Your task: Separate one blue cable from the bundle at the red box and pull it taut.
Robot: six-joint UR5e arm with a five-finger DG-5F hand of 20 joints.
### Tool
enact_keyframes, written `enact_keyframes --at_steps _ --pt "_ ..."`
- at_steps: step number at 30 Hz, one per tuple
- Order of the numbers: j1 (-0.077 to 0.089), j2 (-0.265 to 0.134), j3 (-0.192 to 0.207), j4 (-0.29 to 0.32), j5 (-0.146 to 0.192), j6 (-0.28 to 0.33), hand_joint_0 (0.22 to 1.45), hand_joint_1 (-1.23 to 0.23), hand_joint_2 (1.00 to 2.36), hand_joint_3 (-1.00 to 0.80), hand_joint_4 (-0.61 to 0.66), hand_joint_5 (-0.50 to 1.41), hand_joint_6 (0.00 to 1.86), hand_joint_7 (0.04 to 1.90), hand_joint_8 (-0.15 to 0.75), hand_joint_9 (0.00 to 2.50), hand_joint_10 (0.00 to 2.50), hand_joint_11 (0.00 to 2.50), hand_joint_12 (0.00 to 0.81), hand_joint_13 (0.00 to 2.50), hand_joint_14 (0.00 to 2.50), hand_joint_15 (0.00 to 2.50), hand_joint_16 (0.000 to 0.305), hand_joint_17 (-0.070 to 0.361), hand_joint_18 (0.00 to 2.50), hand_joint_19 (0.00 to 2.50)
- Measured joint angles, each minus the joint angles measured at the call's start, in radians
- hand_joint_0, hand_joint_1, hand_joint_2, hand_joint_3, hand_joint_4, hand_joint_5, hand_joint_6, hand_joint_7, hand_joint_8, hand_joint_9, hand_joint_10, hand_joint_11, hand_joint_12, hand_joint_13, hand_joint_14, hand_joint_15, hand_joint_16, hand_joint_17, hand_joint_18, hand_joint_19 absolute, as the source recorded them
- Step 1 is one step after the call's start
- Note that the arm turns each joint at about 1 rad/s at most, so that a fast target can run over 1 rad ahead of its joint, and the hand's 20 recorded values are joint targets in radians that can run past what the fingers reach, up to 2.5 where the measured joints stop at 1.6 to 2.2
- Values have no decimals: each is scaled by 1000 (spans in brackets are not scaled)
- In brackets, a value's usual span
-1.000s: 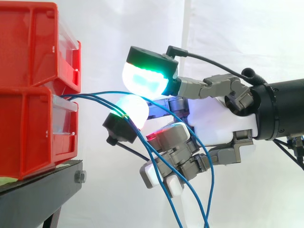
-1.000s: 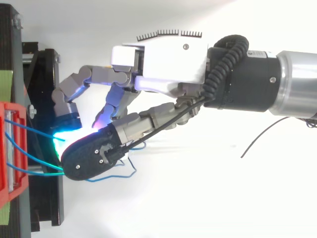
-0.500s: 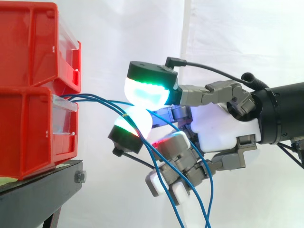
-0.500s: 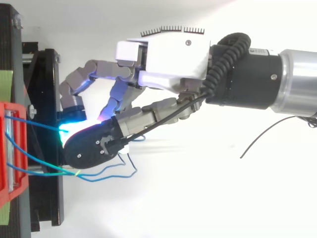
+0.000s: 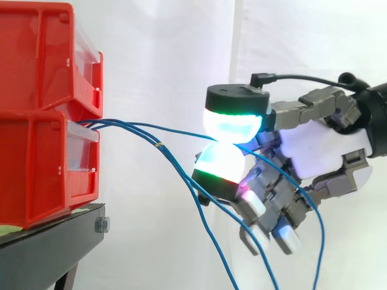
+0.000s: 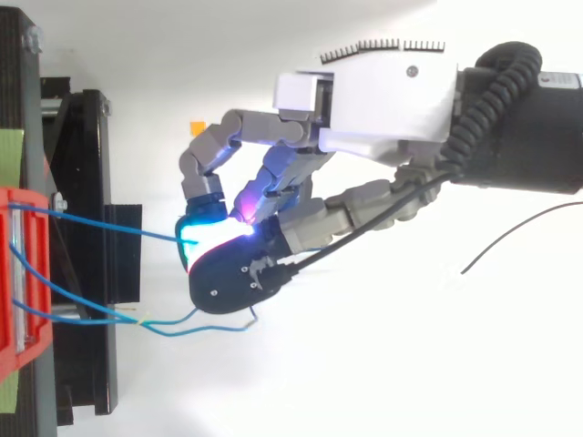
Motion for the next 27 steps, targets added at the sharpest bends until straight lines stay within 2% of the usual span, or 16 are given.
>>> enact_keyframes --at_steps 6,9,11,15,18,21,27 --pt "9 25 -7 -54 8 6 641 -729 1023 -137 -55 -188 868 1137 314 980 26 1022 361 809 22 546 44 99 833 680" --pt "15 53 -41 -75 20 23 644 -729 1023 -135 -52 -188 868 1139 310 1006 25 1086 360 825 22 572 44 98 831 678" --pt "21 83 -83 -69 40 36 643 -729 1023 -130 -58 -188 869 1144 313 1013 25 1101 362 831 23 586 43 98 830 679" --pt "38 143 -181 -11 100 74 645 -729 1023 -120 -58 -187 872 1141 307 1034 25 1144 365 841 23 605 43 98 829 681" --pt "47 167 -239 44 133 114 651 -725 1023 -126 -39 -189 872 1181 310 1033 24 1177 371 850 22 629 44 98 826 691" --pt "51 174 -262 71 143 140 676 -722 1019 -194 -8 -207 892 1110 306 1032 24 1215 383 853 22 648 45 102 829 695" --pt "54 176 -270 160 147 149 735 -760 1006 -426 22 -213 899 1073 301 1031 24 1255 390 846 24 636 46 103 828 699"
